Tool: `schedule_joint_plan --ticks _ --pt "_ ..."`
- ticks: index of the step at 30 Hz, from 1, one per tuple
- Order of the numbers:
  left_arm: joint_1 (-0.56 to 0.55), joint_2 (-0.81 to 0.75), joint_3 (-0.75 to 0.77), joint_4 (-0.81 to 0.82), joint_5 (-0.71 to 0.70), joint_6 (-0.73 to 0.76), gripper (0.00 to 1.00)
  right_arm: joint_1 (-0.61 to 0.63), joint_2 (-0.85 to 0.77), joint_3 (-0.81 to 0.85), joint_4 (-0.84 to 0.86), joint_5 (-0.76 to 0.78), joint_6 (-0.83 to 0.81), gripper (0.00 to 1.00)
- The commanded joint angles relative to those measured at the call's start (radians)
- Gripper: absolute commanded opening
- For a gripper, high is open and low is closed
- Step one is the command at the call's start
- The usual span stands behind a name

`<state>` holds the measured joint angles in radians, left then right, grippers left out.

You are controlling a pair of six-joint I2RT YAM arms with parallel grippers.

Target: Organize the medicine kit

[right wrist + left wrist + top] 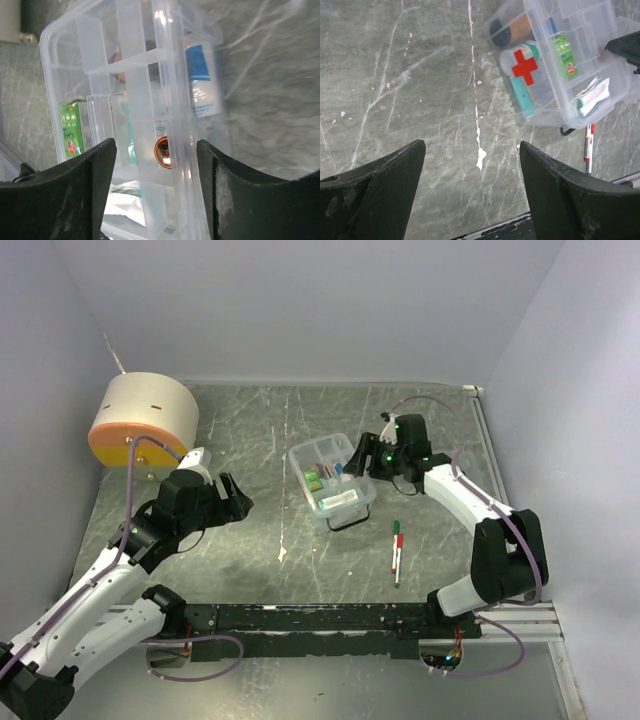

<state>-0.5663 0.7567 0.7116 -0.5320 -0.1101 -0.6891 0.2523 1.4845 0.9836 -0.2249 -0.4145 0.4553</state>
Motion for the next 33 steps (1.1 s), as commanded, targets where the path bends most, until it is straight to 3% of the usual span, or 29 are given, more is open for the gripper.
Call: schedule_joint_plan --ticks 1,8,16,20,24,28,33 --pt "0.0 0.012 0.006 0.041 0.004 -0.004 0.87 0.117 -0.02 -0.014 0.072 0.062 0.106 0.62" --pt "0.0 0.019 0.015 0.025 -0.014 0.0 0.86 0.226 0.003 0.013 0.065 0.163 0.145 0.59" --pt "0.001 -0.024 0.036 -0.02 -0.089 0.028 0.86 0.204 -0.093 0.085 -0.014 0.338 0.025 0.72" --pt "0.0 -0.05 0.056 -0.04 -0.115 0.042 0.86 0.117 -0.141 0.067 -0.06 0.506 -0.007 0.75" --pt "0.001 -0.056 0.082 -0.061 -0.114 0.055 0.86 -0.086 -0.156 -0.032 -0.065 0.601 0.012 0.76" --pt "0.0 -0.055 0.101 -0.088 -0.111 0.08 0.86 -0.257 -0.108 -0.103 -0.04 0.6 0.036 0.77" --pt "0.0 -0.061 0.101 -0.102 -0.119 0.094 0.87 -0.294 0.007 -0.108 -0.053 0.581 0.023 0.77"
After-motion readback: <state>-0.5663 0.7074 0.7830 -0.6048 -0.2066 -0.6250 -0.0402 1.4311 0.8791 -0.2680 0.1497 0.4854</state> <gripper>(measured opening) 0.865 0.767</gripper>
